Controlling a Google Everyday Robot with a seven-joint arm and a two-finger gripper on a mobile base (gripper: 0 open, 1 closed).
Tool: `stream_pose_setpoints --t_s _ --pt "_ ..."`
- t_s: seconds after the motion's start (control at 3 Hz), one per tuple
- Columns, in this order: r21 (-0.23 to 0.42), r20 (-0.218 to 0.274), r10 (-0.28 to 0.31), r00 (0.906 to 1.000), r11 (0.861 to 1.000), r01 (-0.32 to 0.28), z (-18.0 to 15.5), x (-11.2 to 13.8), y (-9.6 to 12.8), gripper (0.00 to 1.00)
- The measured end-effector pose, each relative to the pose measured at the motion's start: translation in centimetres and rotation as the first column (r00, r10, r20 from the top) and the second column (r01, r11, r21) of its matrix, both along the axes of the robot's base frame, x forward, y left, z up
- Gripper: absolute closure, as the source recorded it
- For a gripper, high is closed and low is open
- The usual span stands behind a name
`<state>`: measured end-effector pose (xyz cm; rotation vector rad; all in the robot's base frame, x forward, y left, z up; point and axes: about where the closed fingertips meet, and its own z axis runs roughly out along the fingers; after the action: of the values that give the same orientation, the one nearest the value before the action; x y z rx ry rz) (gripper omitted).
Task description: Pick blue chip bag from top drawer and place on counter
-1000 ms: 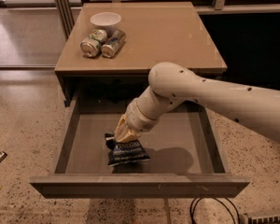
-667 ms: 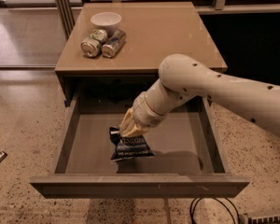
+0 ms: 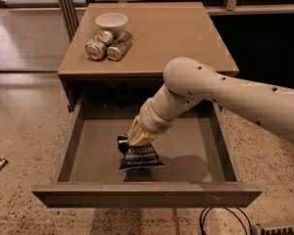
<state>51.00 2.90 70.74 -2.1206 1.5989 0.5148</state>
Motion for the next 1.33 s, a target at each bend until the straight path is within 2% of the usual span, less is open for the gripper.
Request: stream_pose_setpoints --t_s 0.33,0.67,1.33 --pt "-0.031 -0.025 0.001 0.9997 1.0 -0.002 -2.1 0.2 -0.1 0.87" --pt "-0.057 -0.031 -0.012 0.9994 0.998 0.01 -3.5 0.7 -0.5 0.64" --pt "-0.088 -0.017 -0.018 0.9997 0.996 0.017 -3.4 1.4 -1.2 0.17"
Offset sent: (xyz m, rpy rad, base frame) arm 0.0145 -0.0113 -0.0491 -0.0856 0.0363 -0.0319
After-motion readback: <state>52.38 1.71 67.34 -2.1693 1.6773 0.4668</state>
